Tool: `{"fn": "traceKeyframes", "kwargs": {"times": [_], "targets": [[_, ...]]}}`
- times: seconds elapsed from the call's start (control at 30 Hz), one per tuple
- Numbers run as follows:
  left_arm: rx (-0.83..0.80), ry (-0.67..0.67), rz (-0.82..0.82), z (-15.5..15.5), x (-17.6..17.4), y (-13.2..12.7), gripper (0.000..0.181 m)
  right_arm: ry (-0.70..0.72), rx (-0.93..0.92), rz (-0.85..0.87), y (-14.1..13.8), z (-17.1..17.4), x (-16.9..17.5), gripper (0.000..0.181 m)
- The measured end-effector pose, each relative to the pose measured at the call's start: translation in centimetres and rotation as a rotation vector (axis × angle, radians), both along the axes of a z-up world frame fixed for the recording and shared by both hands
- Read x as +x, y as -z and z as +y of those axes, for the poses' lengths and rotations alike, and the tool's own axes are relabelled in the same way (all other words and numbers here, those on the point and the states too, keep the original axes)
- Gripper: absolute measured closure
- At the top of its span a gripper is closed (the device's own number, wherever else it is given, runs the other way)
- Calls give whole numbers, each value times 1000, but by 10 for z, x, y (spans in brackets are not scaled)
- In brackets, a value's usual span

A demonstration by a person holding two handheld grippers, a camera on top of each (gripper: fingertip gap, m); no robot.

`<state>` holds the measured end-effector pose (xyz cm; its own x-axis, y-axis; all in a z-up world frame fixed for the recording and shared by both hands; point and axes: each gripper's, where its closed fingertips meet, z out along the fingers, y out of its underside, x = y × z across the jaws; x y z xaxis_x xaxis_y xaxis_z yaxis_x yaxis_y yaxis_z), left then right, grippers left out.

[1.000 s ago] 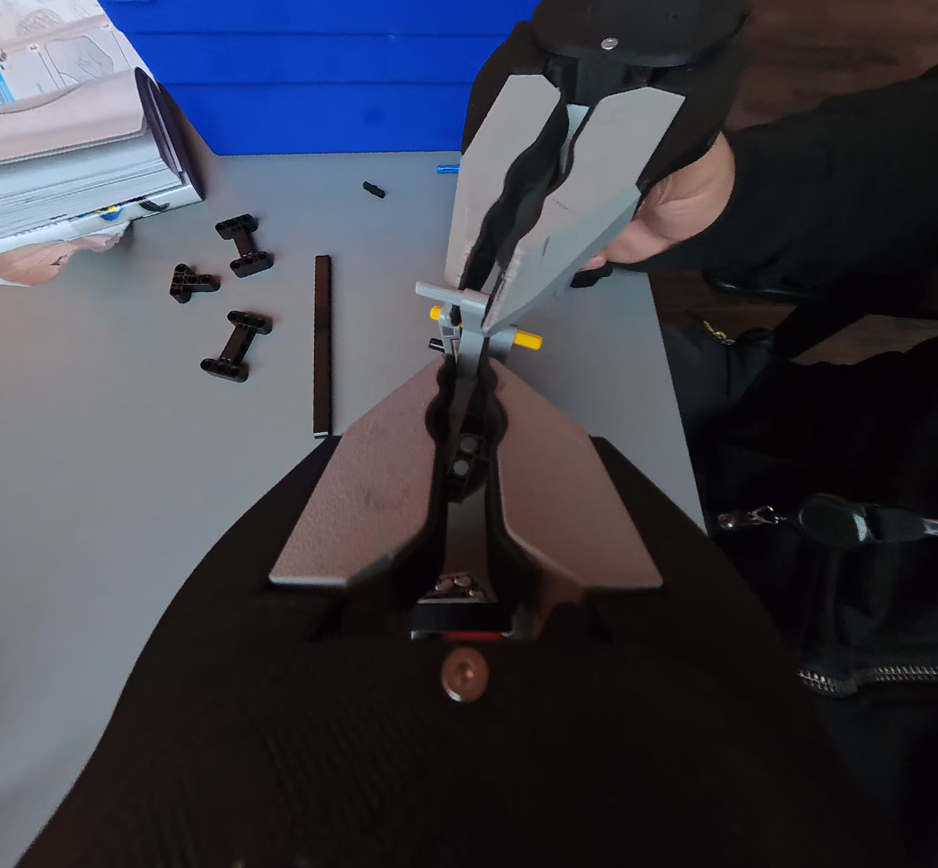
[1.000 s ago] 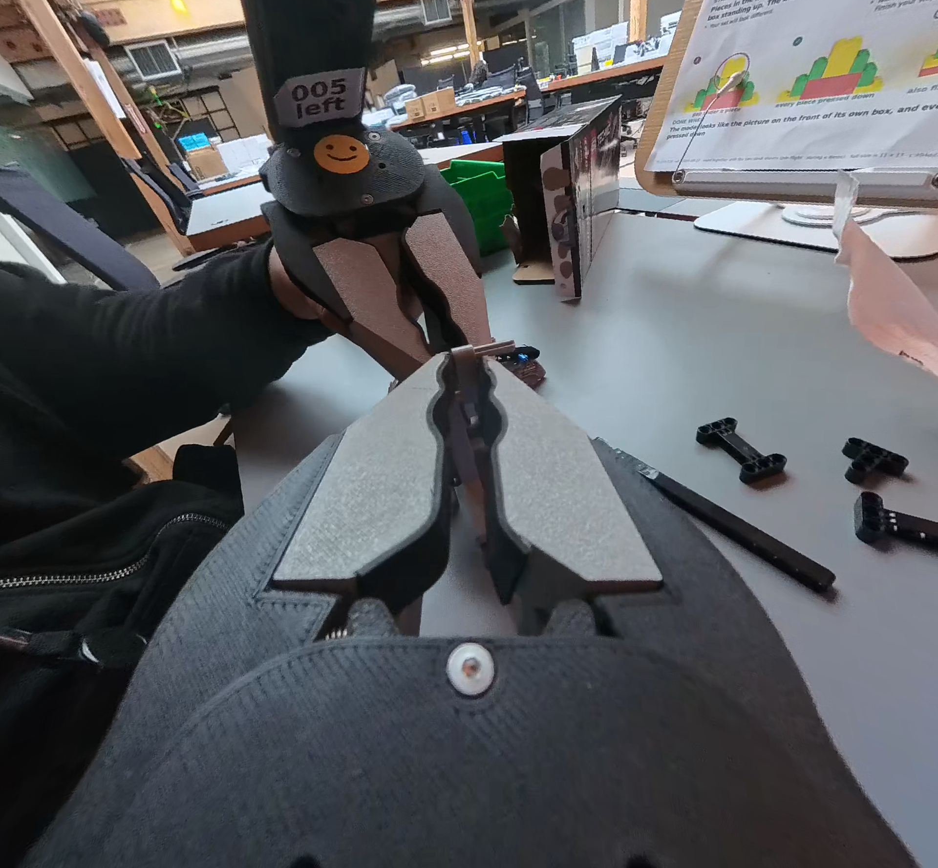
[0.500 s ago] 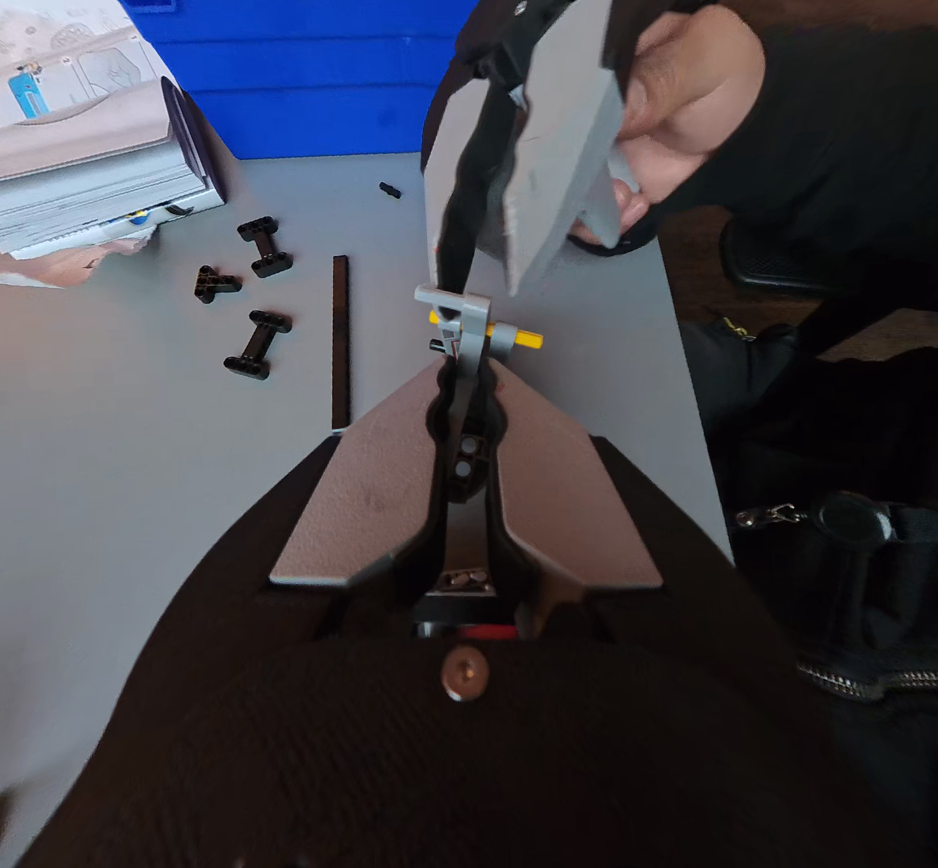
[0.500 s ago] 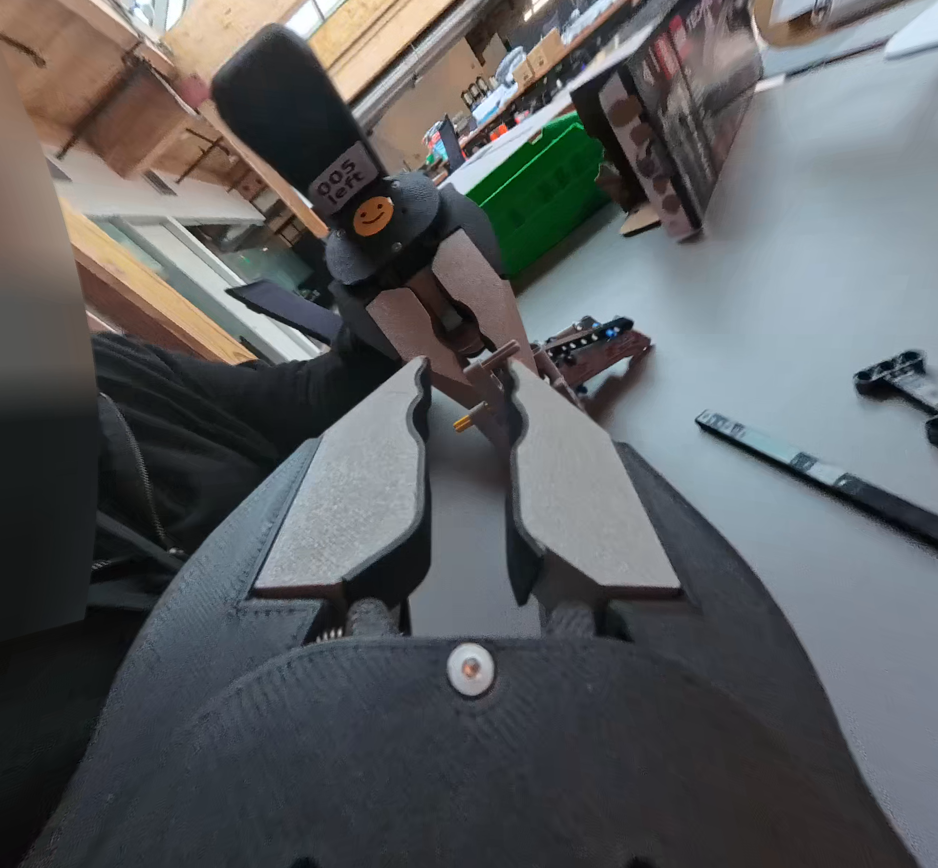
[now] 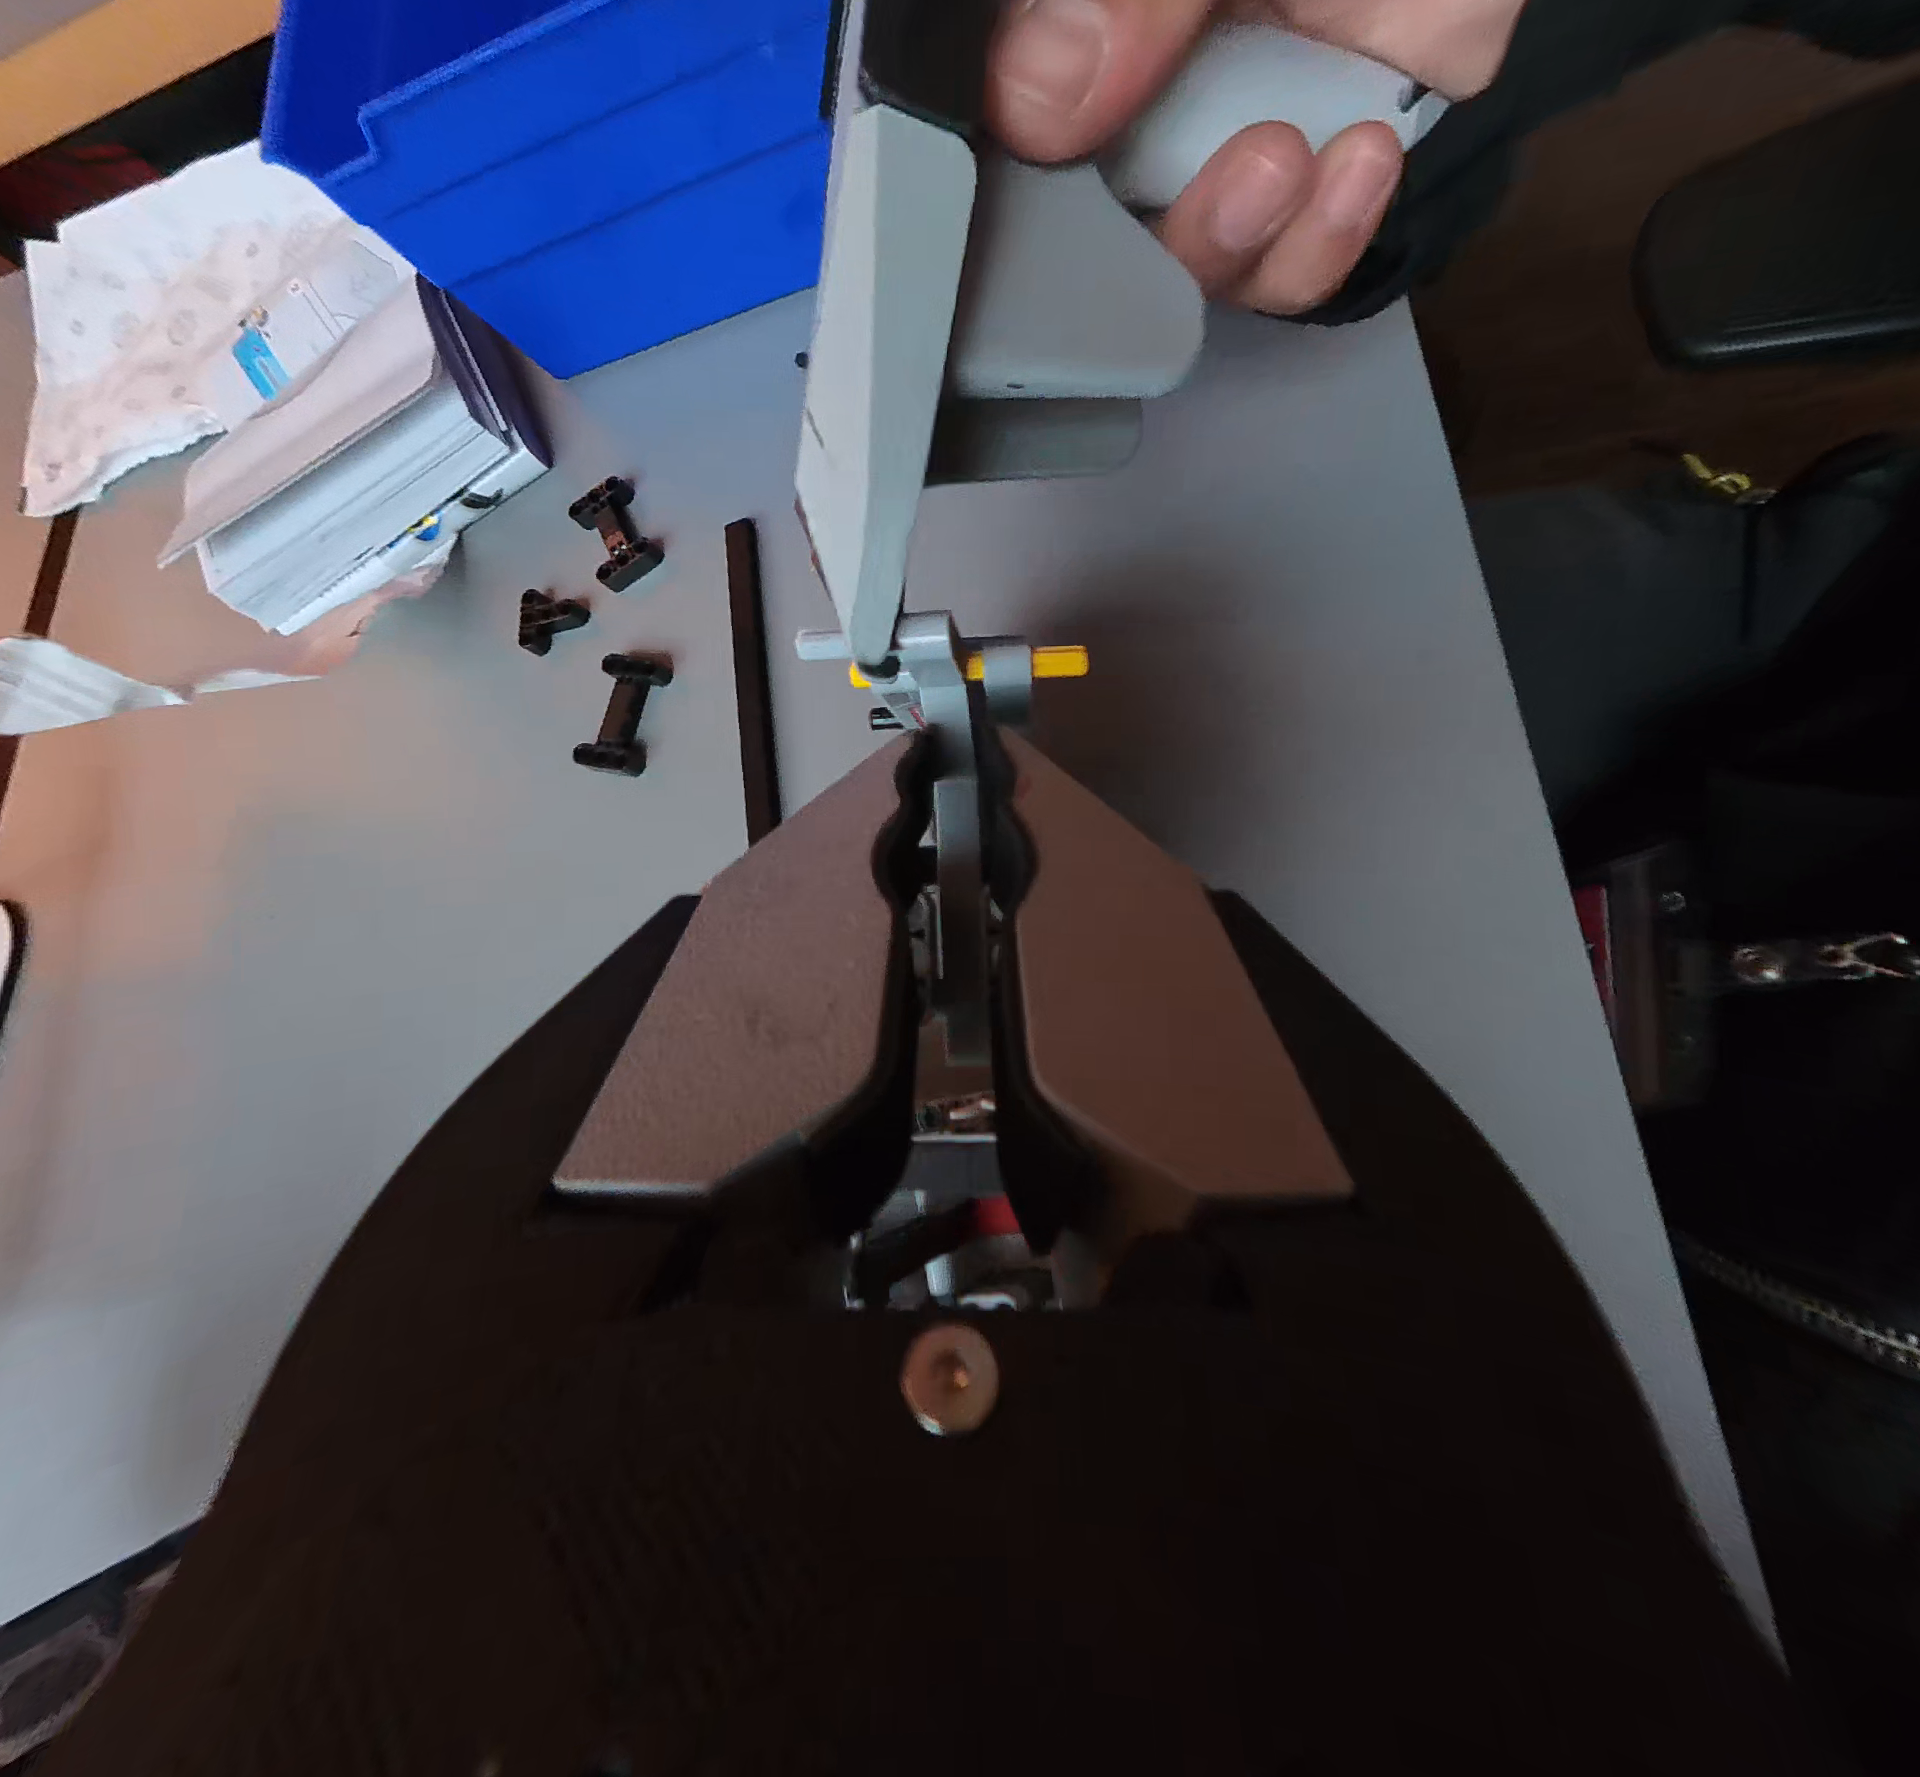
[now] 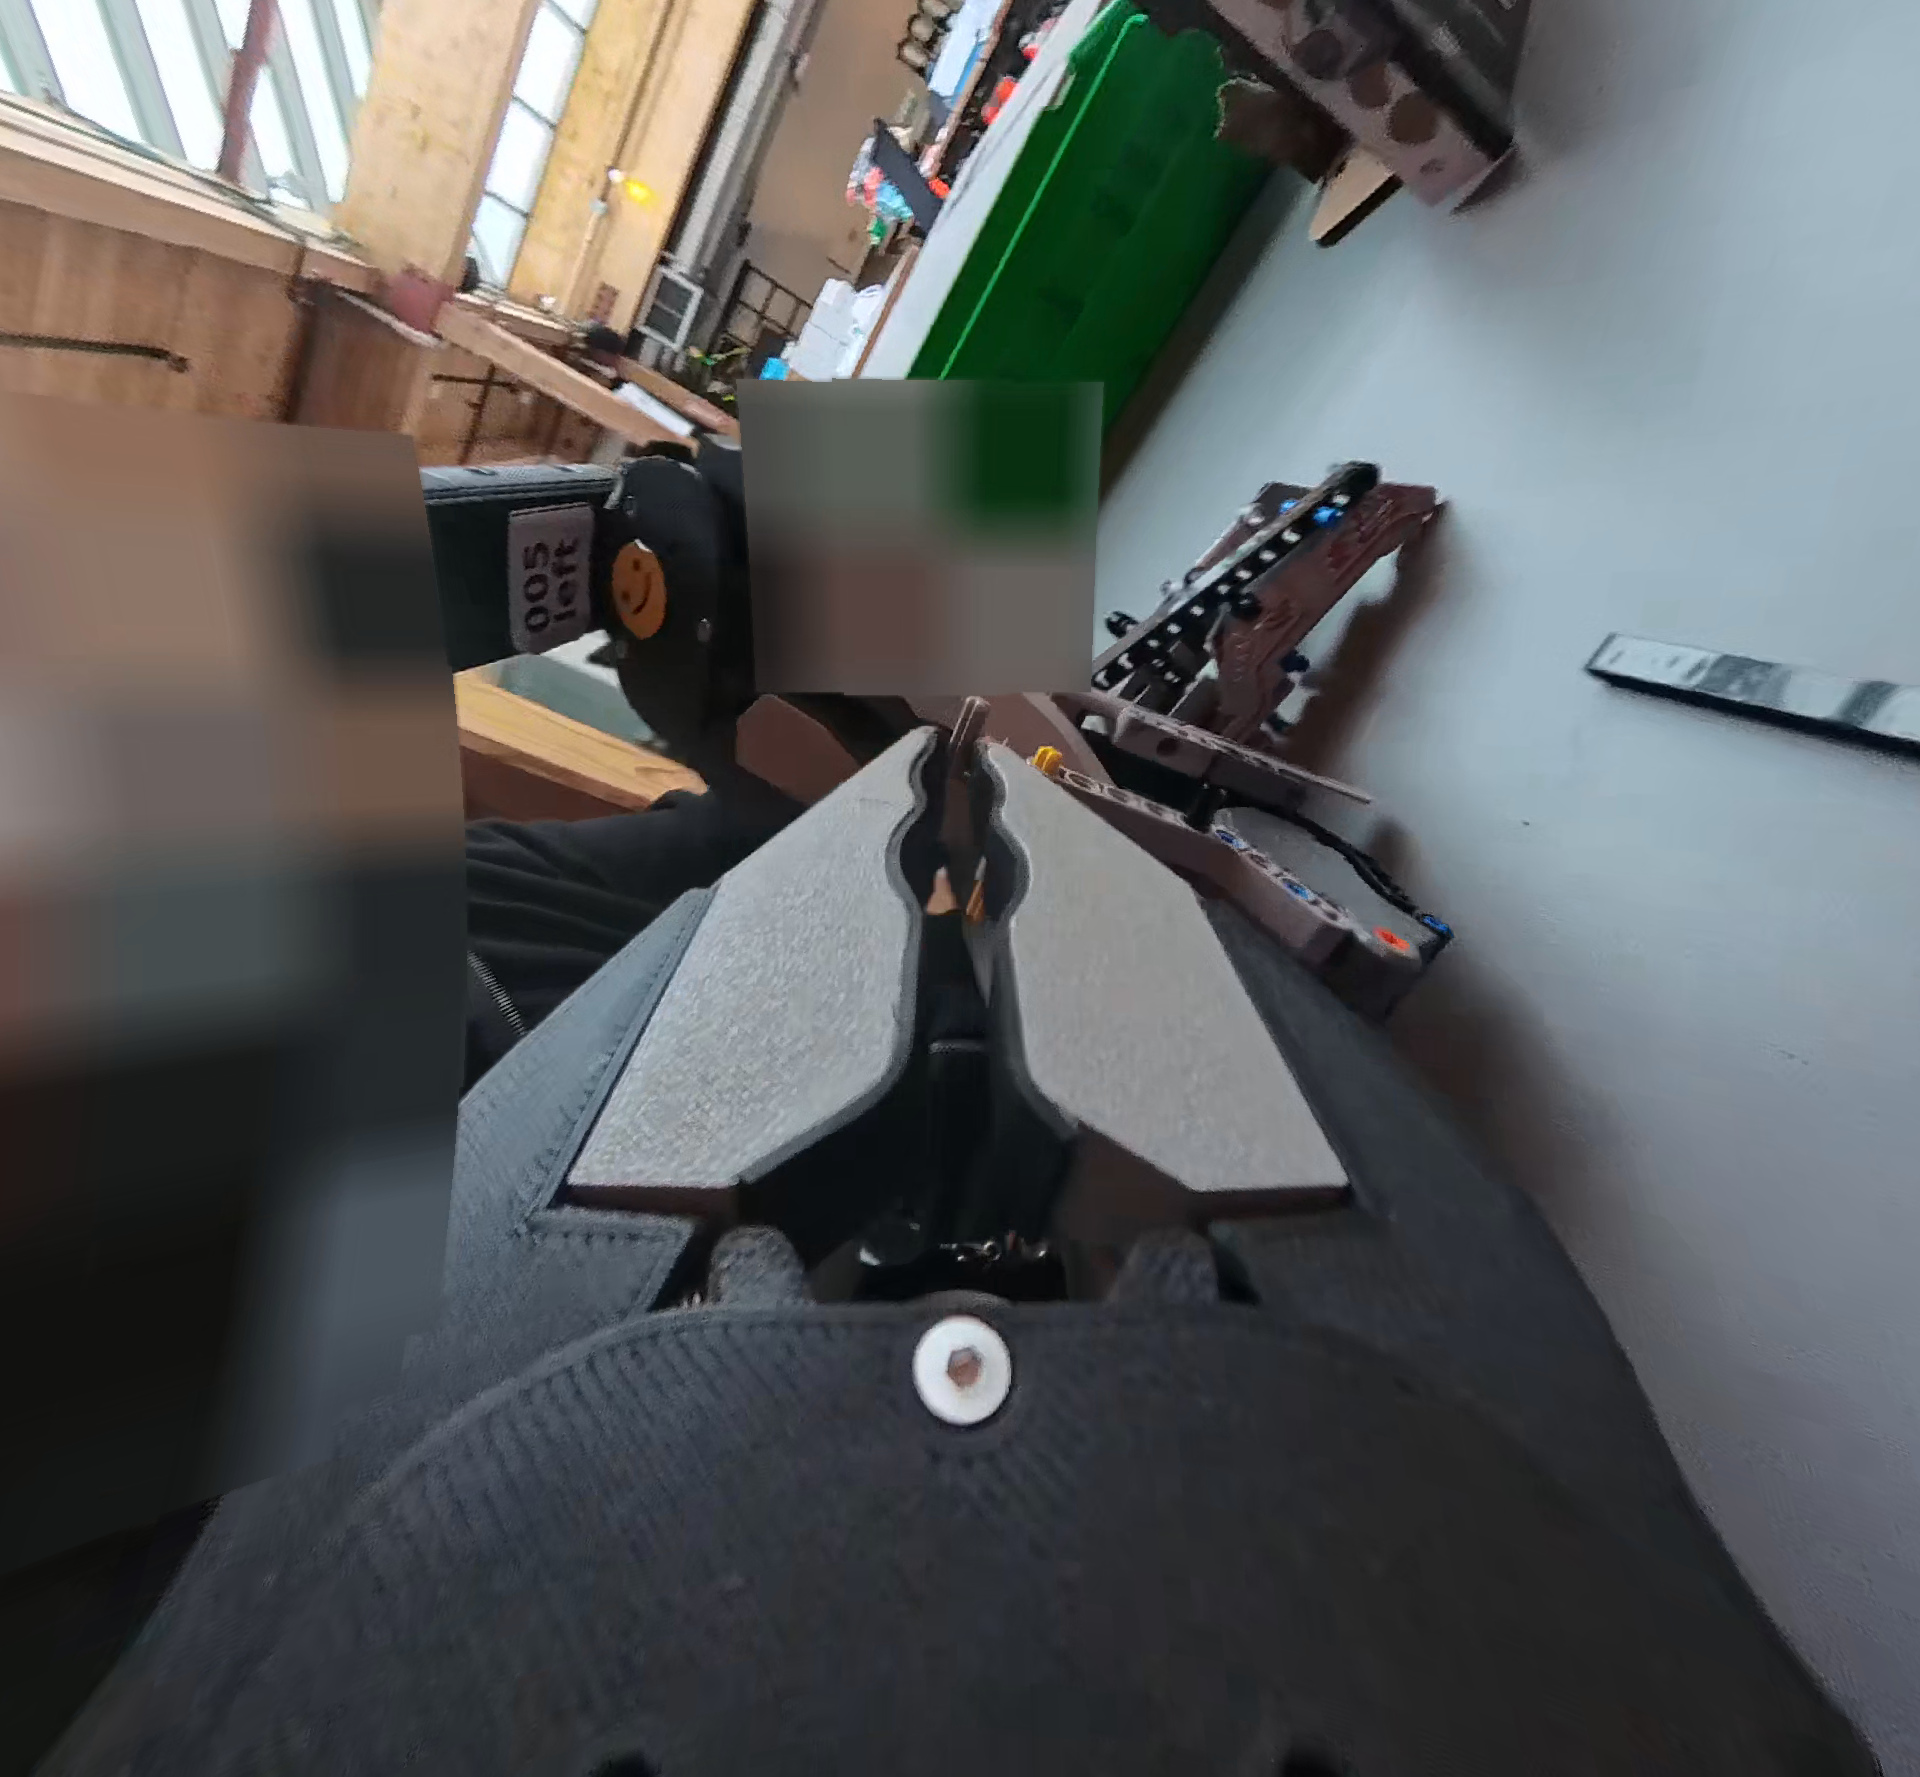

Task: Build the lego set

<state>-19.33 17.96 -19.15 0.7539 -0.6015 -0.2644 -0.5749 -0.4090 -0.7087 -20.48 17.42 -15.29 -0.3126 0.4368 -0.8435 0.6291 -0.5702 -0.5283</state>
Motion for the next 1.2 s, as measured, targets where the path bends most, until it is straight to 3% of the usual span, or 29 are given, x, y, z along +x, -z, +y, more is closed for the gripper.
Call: {"fn": "traceKeyframes", "kwargs": {"times": [0.03, 0.13, 0.2, 0.23, 0.27, 0.33, 0.43, 0.53, 0.63, 0.73, 0.87, 0.93, 1.0, 1.07, 1.13, 1.2], "targets": [[-4, 1, -12, -1, -1, 0, 175, 18, 35, -4, 0, 0, -2, 181], [-11, 14, 2, -4, -2, 1, 174, 79, 115, -2, 2, 2, -9, 181], [-35, 168, -81, -21, 28, -2, 175, 280, 227, 46, -3, 34, -18, 181], [-27, 149, -61, -20, 31, 1, 174, 350, 279, 96, -14, 52, -17, 181], [14, 44, -27, -9, 17, 0, 175, 359, 303, 147, -28, 59, -15, 181], [33, -79, 26, 3, -19, 0, 175, 260, 313, 198, -49, 48, -5, 181], [63, -25, -105, -3, -18, -9, 176, 299, 498, 211, -74, 66, 15, 181], [115, -104, -113, 7, -35, -14, 175, 367, 682, 163, -82, 100, 40, 181], [153, -196, -167, 10, -58, -25, 176, 509, 876, 42, -73, 156, 71, 180], [277, -262, -353, 11, -82, -56, 176, 589, 963, -78, -50, 202, 101, 180], [380, -263, -640, 2, -110, -89, 175, 493, 960, -231, 3, 216, 119, 175], [380, -252, -760, -3, -122, -94, 175, 520, 971, -224, 11, 225, 122, 177], [383, -268, -815, -6, -135, -94, 175, 474, 897, -215, 20, 219, 121, 168], [393, -298, -805, -6, -144, -91, 175, 459, 960, -338, 38, 229, 131, 158], [381, -295, -786, -5, -142, -88, 175, 557, 990, -253, 21, 237, 128, 165], [370, -278, -772, -3, -137, -85, 175, 586, 924, -151, -1, 228, 122, 154]]}}
